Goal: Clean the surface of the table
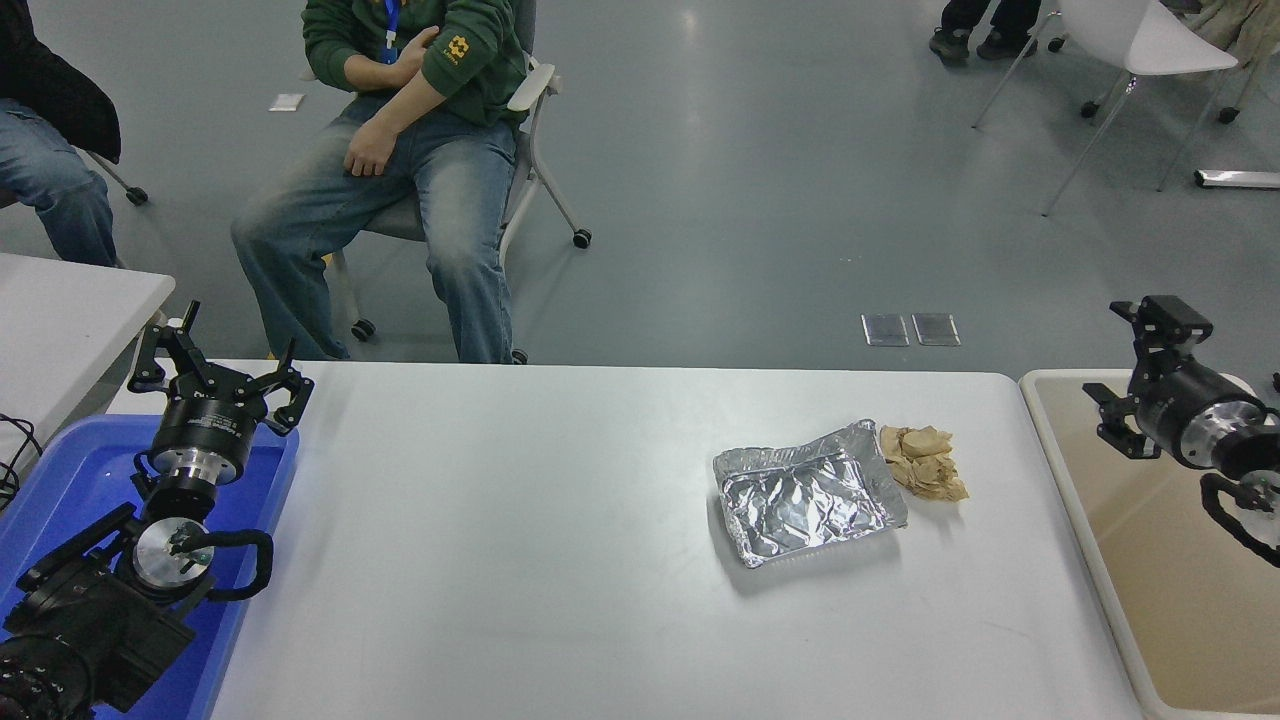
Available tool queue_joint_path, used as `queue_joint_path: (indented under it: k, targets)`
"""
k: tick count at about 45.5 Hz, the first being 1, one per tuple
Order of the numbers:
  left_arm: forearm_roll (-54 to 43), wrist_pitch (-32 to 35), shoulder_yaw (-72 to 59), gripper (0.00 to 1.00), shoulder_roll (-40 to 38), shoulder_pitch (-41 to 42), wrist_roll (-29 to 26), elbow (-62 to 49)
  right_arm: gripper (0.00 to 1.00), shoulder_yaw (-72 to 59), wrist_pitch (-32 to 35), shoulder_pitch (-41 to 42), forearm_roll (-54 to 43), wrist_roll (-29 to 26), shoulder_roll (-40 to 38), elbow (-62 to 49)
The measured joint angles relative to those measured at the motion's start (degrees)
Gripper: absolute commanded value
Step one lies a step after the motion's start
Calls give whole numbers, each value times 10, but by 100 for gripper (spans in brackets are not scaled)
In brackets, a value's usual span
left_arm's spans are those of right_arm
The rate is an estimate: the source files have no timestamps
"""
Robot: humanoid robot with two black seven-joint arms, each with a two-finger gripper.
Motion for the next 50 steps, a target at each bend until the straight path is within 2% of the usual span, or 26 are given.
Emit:
queue_joint_path:
  k: [19,31,35,41,50]
  targets:
    - [0,0,0,100,0,0,0,0,99,-69,71,68,-91,-17,1,48]
    - [0,0,0,100,0,0,0,0,99,-141,77,144,-117,-32,-14,113]
    - [0,0,0,100,0,0,0,0,99,-149,59,158,-114,-33,-16,122]
    - [0,0,0,100,0,0,0,0,99,-115,12,135,-65,-28,-15,125]
    - [0,0,0,100,0,0,0,0,99,10,-41,40,-7,-7,16,119]
